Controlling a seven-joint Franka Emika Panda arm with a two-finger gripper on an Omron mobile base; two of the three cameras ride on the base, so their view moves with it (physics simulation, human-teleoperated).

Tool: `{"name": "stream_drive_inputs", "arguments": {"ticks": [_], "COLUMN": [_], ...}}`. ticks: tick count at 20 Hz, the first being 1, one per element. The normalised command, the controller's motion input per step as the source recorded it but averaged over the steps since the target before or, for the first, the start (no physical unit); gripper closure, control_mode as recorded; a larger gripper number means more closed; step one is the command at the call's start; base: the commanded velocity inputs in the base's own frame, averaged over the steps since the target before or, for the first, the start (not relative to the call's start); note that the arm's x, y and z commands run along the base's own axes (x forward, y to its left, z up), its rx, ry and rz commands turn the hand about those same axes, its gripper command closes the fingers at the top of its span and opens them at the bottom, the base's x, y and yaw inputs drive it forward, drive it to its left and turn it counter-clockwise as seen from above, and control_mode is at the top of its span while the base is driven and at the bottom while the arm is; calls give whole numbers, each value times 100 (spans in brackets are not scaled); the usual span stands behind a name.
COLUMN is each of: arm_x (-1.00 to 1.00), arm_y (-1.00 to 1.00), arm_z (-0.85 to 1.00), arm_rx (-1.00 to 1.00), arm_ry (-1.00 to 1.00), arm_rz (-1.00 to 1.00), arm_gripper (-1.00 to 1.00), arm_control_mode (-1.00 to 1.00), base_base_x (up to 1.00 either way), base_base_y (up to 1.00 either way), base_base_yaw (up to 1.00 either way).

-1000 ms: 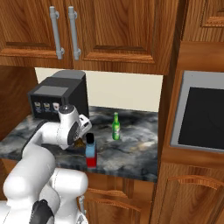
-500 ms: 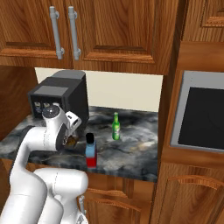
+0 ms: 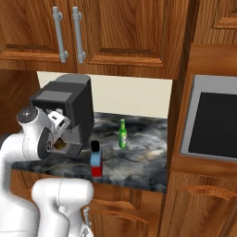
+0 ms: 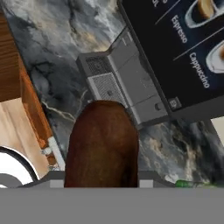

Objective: Place the liquor and beer on the top shelf of the fridge to keep them out of children's reach, and place the sweet potato on lower shelves for easy access.

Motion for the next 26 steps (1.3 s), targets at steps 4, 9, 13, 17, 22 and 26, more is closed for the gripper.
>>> {"name": "stream_drive_inputs", "arguments": {"ticks": [4,9,13,17,22,26], "arm_x": [-54,-66,-63,-59,-48,-28], "arm_y": [0,-14,-45,-38,-20,-38], "arm_z": [75,63,55,8,-9,0], "arm_rx": [2,12,16,4,0,5], "arm_ry": [-28,-29,-20,-12,-9,-14], "arm_rz": [0,0,0,0,0,0], "arm_gripper": [100,100,100,100,100,100], "arm_control_mode": [-100,-100,-100,-100,-100,-100], "base_base_x": [0,0,0,0,0,0], "base_base_y": [0,0,0,0,0,0], "base_base_yaw": [0,0,0,0,0,0]}}
